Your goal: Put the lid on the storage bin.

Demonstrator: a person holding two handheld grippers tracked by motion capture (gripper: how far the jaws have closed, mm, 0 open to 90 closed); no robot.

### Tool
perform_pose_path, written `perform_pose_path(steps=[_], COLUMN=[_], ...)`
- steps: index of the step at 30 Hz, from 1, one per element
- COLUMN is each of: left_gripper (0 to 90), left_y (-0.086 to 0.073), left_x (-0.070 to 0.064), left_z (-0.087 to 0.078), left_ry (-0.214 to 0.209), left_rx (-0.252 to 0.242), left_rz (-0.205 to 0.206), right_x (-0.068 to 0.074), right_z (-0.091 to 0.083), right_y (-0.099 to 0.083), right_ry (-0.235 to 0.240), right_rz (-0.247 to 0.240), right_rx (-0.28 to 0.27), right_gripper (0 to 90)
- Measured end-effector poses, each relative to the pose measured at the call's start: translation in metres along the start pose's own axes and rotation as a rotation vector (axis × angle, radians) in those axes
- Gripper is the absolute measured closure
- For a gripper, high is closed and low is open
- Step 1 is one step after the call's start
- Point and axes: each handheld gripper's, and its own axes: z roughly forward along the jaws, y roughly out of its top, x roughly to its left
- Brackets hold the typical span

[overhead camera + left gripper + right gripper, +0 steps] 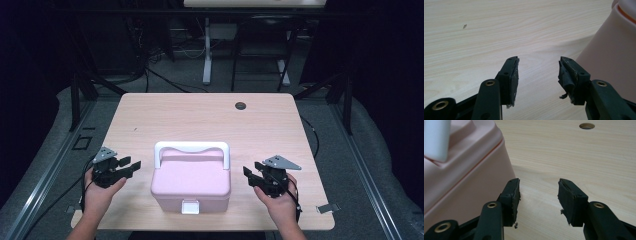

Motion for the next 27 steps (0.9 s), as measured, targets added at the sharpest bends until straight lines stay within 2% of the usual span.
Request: perform_pose_path(steps=[4,7,9,14,18,22,27], left_gripper=[49.7,49.0,48.9,47.2,46.9,46.9,46.2], left_y=[-0.004,-0.005,-0.007,-0.01,-0.012,-0.013,-0.013], left_x=[-0.002,-0.005,-0.006,-0.005,-0.003,-0.003,-0.001], left_z=[0.004,0.007,0.009,0.013,0.017,0.019,0.018], left_ry=[-0.012,-0.017,-0.017,-0.012,-0.01,-0.016,-0.016], left_rx=[-0.001,0.013,0.012,0.023,0.03,0.046,0.052], left_rz=[-0.017,-0.006,-0.001,-0.002,-0.016,-0.009,-0.008], right_x=[-0.002,-0.004,-0.005,-0.007,-0.011,-0.014,-0.016], right_z=[0.006,0.01,0.012,0.019,0.024,0.025,0.026], right_y=[-0.007,-0.011,-0.013,-0.017,-0.02,-0.021,-0.021], right_ry=[-0.01,-0.01,0.0,-0.012,-0.015,-0.019,-0.029], right_rz=[0.004,0.036,0.05,0.038,0.048,0.078,0.071], right_rx=[0.006,-0.011,0.0,0.033,0.059,0.056,0.06], right_gripper=[51.3,50.1,49.5,49.1,49.1,49.5,49.0])
